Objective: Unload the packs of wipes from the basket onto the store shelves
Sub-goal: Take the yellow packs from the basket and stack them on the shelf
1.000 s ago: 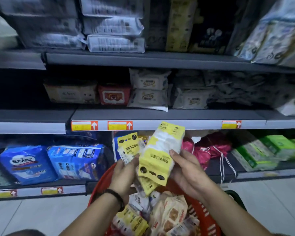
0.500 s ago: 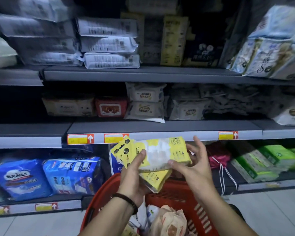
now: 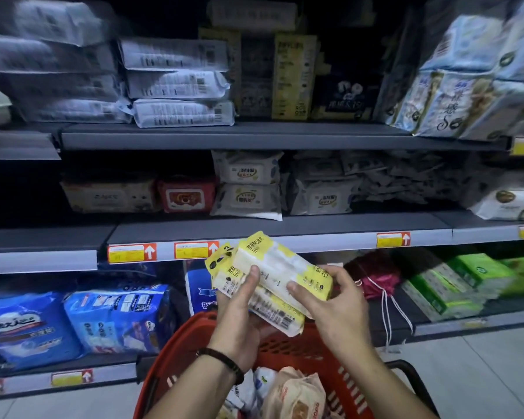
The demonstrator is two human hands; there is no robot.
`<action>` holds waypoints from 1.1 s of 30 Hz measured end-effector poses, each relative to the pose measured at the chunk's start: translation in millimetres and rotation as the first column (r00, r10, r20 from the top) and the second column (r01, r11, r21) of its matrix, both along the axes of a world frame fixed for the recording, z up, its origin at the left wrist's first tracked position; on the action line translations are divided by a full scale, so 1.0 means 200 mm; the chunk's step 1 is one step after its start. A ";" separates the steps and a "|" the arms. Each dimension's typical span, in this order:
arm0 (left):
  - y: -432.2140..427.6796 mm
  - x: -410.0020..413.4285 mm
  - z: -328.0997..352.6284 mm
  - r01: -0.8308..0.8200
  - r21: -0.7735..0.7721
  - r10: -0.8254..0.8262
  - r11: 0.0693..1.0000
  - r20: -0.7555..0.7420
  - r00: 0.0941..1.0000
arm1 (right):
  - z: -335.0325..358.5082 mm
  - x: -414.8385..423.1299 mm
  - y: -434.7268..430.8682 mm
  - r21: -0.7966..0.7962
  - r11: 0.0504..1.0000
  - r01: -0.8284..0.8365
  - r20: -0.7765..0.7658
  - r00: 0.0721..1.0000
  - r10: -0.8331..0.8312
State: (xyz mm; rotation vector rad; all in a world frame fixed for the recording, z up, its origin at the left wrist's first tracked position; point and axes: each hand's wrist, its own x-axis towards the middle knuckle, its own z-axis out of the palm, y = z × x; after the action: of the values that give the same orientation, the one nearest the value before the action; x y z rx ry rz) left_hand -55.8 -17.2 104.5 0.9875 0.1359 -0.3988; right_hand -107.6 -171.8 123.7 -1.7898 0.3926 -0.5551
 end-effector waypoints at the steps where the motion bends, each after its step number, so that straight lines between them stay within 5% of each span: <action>1: 0.00 0.00 -0.01 -0.011 -0.003 0.011 1.000 0.003 1.000 | 0.01 0.00 0.00 -0.010 1.000 -0.004 -0.006 1.000 0.004; 5: 0.00 0.01 -0.04 -0.034 -0.015 0.034 0.999 0.002 0.999 | 0.10 0.02 -0.06 0.305 0.952 -0.037 -0.141 0.986 0.084; 9: -0.01 0.00 -0.04 -0.016 -0.020 0.016 1.000 0.000 1.000 | 0.20 0.02 -0.13 0.711 0.697 -0.092 -0.265 0.883 0.387; 16: -0.06 -0.02 -0.01 0.088 -0.127 -0.094 0.988 -0.039 0.995 | 0.22 0.03 -0.08 0.857 0.492 -0.151 -0.176 0.812 0.557; 21: -0.06 -0.02 0.01 0.022 -0.119 -0.025 0.993 -0.016 1.000 | 0.20 0.02 -0.10 0.779 0.598 -0.190 -0.260 0.770 0.583; 26: -0.07 0.00 -0.01 -0.088 -0.130 0.078 0.988 -0.079 0.994 | 0.13 0.00 -0.11 0.218 0.958 -0.185 -0.373 0.891 0.258; 29: -0.07 0.00 0.01 -0.129 -0.181 0.113 0.975 -0.093 0.989 | 0.09 0.00 -0.11 -0.034 0.988 -0.147 -0.218 0.966 0.136; 33: -0.06 0.02 0.05 -0.139 -0.227 0.131 0.964 -0.052 0.990 | 0.01 -0.02 -0.06 -0.023 0.966 -0.256 -0.140 0.958 0.251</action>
State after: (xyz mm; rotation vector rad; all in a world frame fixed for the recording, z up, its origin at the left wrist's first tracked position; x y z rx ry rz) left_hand -51.8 -29.3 114.2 0.7376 0.1846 -0.2996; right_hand -112.4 -183.1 124.8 -1.8886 0.2395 -0.2633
